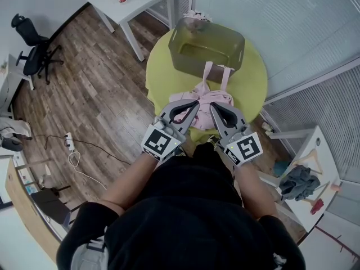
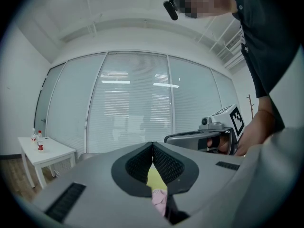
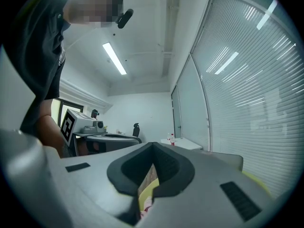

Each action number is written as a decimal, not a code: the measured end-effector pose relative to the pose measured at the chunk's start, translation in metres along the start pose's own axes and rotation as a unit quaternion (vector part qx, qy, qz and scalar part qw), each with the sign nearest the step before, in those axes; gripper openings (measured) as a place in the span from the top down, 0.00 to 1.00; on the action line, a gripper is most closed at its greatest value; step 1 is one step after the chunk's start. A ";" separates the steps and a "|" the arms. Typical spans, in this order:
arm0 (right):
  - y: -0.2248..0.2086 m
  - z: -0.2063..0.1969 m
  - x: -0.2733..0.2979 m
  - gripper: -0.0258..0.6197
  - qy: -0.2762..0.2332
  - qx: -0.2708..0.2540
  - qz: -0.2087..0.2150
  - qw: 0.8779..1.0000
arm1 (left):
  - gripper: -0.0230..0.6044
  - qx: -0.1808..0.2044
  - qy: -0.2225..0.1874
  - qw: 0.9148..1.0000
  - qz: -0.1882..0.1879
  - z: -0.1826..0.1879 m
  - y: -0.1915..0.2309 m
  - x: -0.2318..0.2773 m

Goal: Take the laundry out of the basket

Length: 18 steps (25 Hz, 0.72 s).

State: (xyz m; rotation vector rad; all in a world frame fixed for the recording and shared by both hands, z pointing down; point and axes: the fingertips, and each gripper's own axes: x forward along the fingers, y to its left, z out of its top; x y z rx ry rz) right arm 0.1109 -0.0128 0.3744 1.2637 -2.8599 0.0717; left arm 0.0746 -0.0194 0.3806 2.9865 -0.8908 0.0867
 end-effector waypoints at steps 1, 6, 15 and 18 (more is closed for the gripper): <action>0.000 0.000 0.000 0.92 0.000 0.000 0.000 1.000 | 0.95 0.003 0.003 1.000 -0.001 -0.001 0.000 0.000; 0.000 0.001 -0.001 0.92 -0.002 -0.001 -0.001 1.000 | 0.95 0.002 0.005 1.000 -0.001 -0.003 -0.001 -0.001; 0.001 0.002 -0.003 0.92 -0.002 0.000 -0.002 1.000 | 0.95 0.002 0.007 1.000 -0.001 -0.004 -0.002 -0.002; 0.003 0.001 -0.002 0.93 -0.001 -0.001 -0.002 1.000 | 0.95 0.004 0.007 1.000 -0.001 -0.005 -0.001 -0.003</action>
